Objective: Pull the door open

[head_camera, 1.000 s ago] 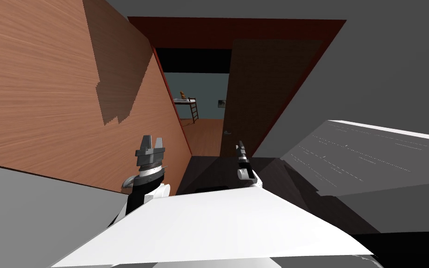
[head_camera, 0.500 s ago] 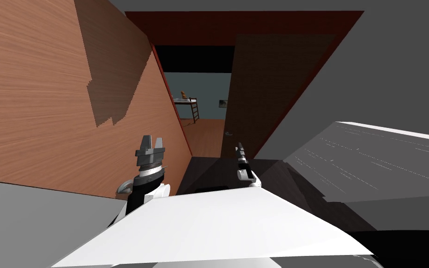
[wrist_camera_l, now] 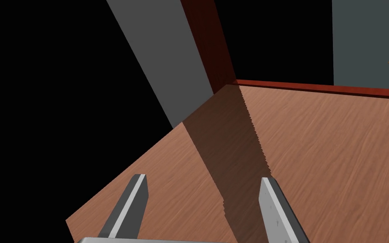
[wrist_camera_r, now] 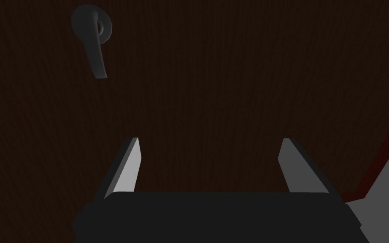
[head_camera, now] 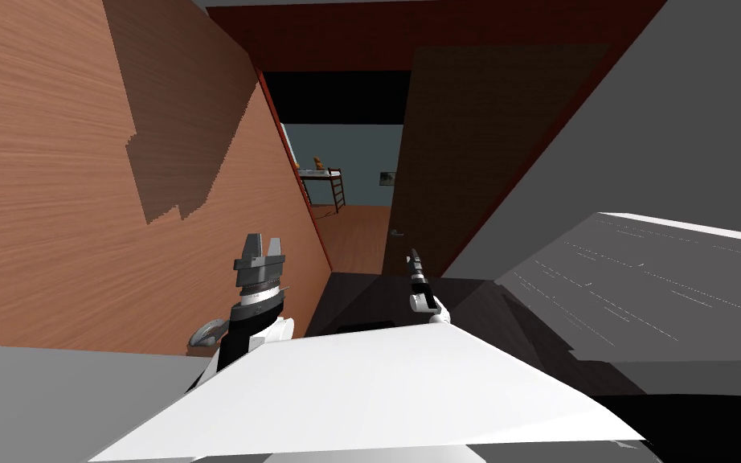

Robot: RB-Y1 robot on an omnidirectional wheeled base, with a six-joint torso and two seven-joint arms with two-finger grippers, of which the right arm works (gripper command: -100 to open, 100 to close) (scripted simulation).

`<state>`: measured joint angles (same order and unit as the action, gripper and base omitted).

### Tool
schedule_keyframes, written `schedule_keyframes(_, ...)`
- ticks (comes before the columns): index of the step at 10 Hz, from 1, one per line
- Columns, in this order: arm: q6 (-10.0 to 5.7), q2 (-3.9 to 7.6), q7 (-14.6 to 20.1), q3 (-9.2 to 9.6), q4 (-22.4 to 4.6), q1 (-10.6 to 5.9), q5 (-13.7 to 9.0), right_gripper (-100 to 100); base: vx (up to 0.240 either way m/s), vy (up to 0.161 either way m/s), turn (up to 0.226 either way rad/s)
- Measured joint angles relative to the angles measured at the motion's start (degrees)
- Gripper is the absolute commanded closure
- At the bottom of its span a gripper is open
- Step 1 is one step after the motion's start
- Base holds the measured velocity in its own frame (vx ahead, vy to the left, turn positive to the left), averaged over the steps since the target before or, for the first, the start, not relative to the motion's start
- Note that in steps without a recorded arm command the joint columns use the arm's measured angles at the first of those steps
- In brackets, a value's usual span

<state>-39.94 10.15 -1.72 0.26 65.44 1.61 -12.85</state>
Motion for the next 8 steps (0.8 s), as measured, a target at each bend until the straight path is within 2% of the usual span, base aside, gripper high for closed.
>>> schedule_keyframes(2, -1.06, 0.4, 0.46, 0.1, -3.77, -1.35, -0.48, -100, 0.098, -0.017, 0.033)
schedule_keyframes(5, -2.01, 0.76, 0.91, 0.29, -7.32, -2.24, -0.96, -100, 0.066, 0.001, 0.021)
schedule_keyframes(8, -3.61, 1.06, 1.39, 0.5, -12.72, -4.11, -1.56, -100, 0.1, -0.015, 0.033)
